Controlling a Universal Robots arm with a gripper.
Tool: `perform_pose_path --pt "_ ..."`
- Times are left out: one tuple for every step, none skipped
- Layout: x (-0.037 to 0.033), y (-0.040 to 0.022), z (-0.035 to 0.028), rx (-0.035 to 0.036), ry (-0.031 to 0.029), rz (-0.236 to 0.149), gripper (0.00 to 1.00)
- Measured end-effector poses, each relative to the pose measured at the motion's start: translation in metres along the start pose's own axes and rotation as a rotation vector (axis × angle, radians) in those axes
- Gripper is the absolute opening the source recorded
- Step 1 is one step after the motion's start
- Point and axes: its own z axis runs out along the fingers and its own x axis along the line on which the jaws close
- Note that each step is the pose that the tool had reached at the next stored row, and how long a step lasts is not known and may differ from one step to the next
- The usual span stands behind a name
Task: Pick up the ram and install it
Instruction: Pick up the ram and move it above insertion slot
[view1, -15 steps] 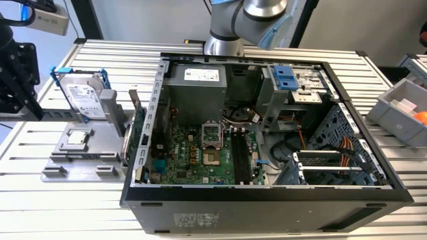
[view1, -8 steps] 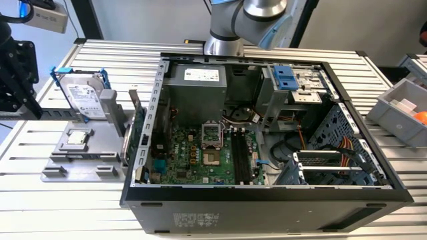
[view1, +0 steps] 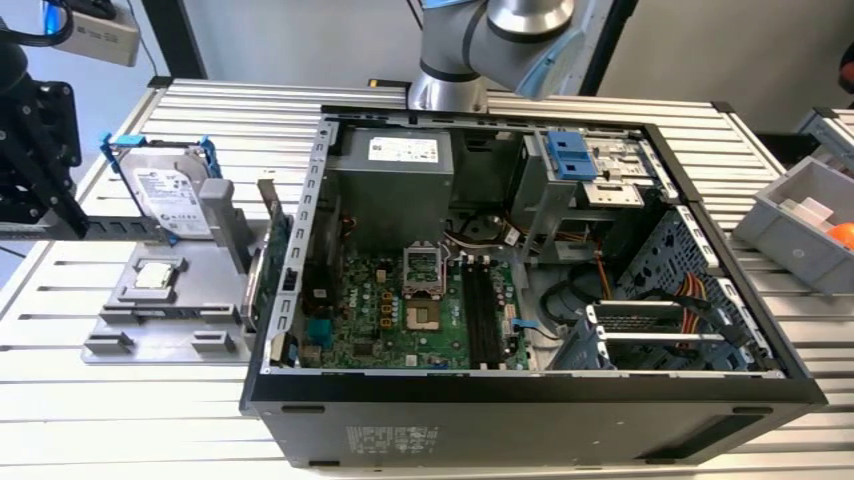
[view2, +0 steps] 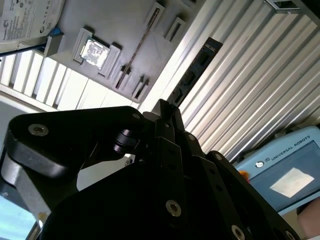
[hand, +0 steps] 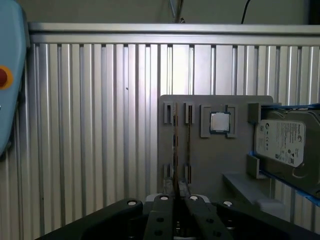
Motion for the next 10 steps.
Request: perform_pose_path --pt "0.0000 -0.0013 0.0000 0.0000 0.0000 0.000 0.00" --pt "0.0000 -0.0022 0.0000 -0.0001 0.0000 0.000 0.00" --pt "-0.0001 -0.0030 0.0000 -0.0001 -0.0001 0.000 0.00" --pt "-0.0001 -0.0031 0.0000 -0.0001 -0.0001 0.000 0.00" --pt "0.0000 -0.0034 0.0000 -0.0001 -0.0001 0.000 0.00" --pt "-0.0001 -0.0035 -0.0001 0.0000 -0.0001 0.000 0.00" --pt "-0.0001 -0.0036 -0.0002 0.0000 -0.0001 0.000 0.00" --pt "-0.0001 -0.0036 -0.0003 0.0000 -0.0001 0.000 0.00" --pt "-0.0001 -0.0036 -0.0011 -0.0003 0.0001 0.000 0.00" --pt "-0.0001 -0.0036 -0.0019 -0.0004 0.0002 0.000 0.00"
